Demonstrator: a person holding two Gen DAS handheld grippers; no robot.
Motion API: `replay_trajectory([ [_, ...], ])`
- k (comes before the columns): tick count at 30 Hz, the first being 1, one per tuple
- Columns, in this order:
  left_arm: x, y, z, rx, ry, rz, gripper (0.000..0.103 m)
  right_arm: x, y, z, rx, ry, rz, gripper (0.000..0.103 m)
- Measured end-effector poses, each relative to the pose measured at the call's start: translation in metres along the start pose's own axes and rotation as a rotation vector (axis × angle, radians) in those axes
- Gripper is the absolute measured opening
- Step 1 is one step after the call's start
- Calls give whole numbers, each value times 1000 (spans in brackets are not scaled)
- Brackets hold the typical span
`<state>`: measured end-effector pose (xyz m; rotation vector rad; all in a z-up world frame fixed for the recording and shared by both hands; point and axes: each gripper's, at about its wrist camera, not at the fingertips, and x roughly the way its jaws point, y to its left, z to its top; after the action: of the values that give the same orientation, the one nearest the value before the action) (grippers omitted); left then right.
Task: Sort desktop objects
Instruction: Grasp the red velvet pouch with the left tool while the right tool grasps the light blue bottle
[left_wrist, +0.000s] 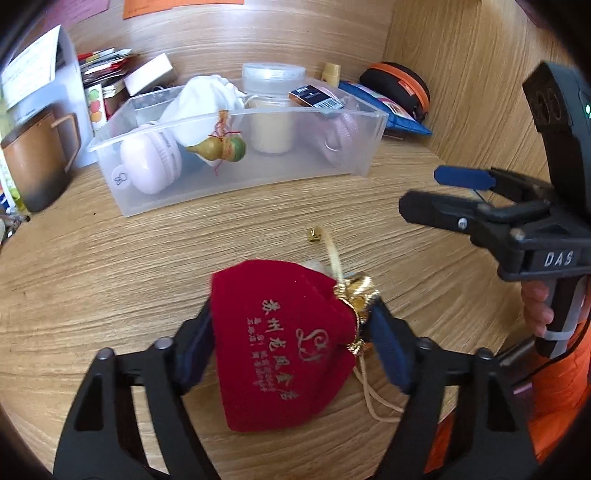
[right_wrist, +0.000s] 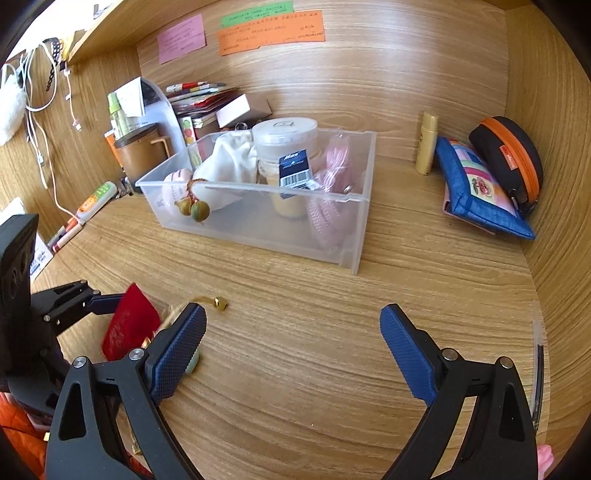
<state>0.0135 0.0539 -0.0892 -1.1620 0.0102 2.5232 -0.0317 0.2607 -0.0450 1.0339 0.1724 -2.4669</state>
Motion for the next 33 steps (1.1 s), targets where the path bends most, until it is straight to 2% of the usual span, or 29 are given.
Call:
replay_trajectory([
  [3, -6, 10, -2, -36, -4, -14, 55, 1, 4, -3, -11, 4, 21, 94],
  [6, -14, 19, -5, -64, -13, -15, 48, 2, 11, -8, -26, 3, 57, 94],
  [15, -30, 34, -13, -117, -68, 20, 44, 11, 50, -20, -77, 39, 167, 92],
  [23, -42, 53, -20, -160, -100, 36, 44, 27, 88, -26, -183, 105, 211, 47],
  [25, -44, 57, -22, -173, -104, 34, 44, 31, 94, -25, -198, 114, 211, 42],
  [30, -45, 63, -25, -190, -112, 29, 44, 39, 101, -20, -232, 120, 182, 39],
  [33, -45, 64, -25, -195, -117, 27, 44, 41, 106, -18, -264, 111, 153, 28],
])
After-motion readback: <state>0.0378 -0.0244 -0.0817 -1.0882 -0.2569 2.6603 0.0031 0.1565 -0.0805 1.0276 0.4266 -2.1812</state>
